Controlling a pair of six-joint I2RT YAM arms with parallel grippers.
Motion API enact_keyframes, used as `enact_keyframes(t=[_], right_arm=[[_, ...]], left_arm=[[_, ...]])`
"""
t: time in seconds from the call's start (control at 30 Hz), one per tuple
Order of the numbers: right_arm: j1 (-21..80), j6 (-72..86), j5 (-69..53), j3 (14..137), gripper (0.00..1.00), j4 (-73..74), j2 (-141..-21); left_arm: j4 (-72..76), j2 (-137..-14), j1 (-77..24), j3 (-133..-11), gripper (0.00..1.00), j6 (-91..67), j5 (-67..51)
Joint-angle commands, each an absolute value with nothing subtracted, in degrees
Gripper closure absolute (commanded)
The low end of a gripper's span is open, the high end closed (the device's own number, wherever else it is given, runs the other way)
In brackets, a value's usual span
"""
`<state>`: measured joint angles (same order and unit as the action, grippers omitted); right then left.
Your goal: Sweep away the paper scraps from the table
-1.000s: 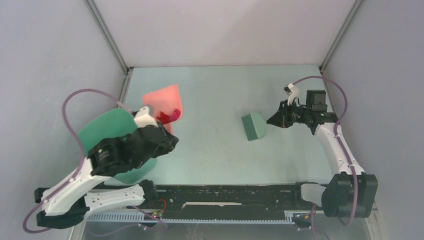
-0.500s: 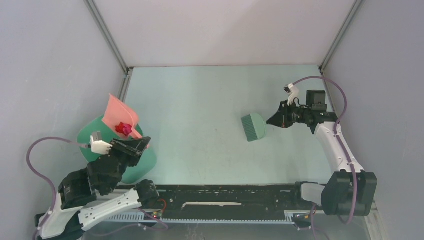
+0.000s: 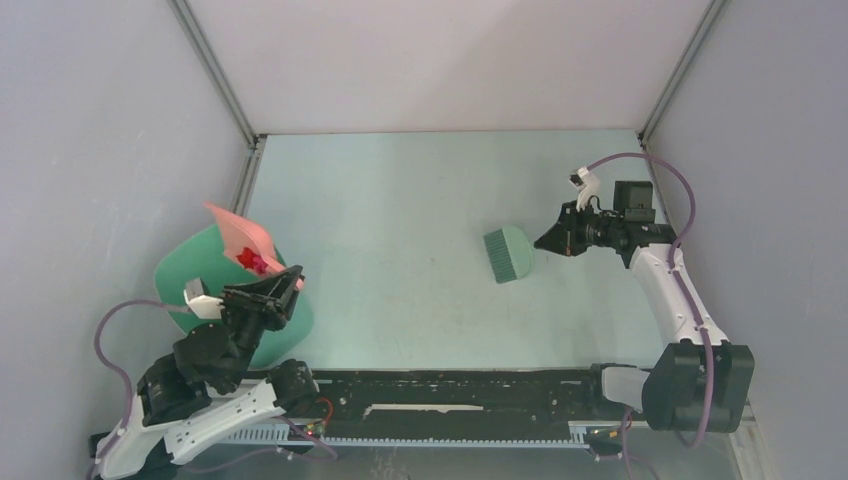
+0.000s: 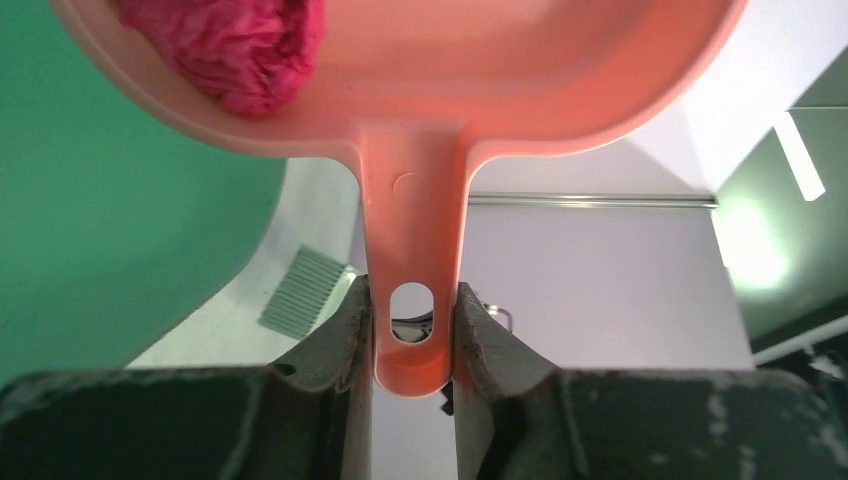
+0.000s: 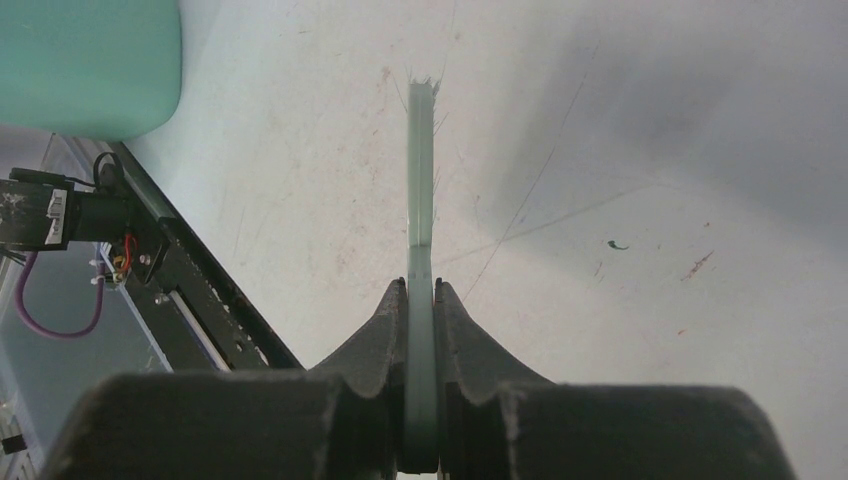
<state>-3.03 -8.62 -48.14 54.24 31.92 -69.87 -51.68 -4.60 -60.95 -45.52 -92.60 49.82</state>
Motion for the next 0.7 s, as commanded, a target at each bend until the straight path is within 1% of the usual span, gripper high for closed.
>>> enact_keyframes(t=[0.0, 0.13, 0.2, 0.3, 0.37, 0.57, 0.67], right_arm=[[-3.76, -8.87, -49.62, 54.40, 1.00, 31.21, -68.91], [-4.40, -8.86, -49.97, 54.35, 1.00, 31.37, -68.98], [-5.01, -9.03, -50.22, 54.40, 1.00, 31.33, -68.92], [-5.52, -9.07, -50.52, 54.40, 1.00, 31.28, -68.81], [-5.62, -8.98, -50.70, 54.34, 1.00, 31.23, -69.01], [-5.77, -9.03, -51.16, 54.38, 1.00, 31.24, -68.77], [-5.89, -9.35, -51.17, 54.38, 1.00, 31.20, -68.32]], left_arm=[[-37.49, -3.84, -60.64, -42.66, 1.00, -95.32, 50.19], [-34.72, -5.96, -60.64, -44.30, 1.00, -93.84, 49.81], [-34.16, -5.49, -60.64, -43.67, 1.00, -96.38, 50.32], [-23.63, -2.90, -60.64, -38.69, 1.00, -95.46, 49.85], [-20.24, -2.54, -60.60, -37.84, 1.00, -94.20, 49.81], [-17.67, -5.83, -60.64, -40.43, 1.00, -90.01, 48.62], [-17.61, -9.51, -60.64, -43.96, 1.00, -85.86, 48.25]])
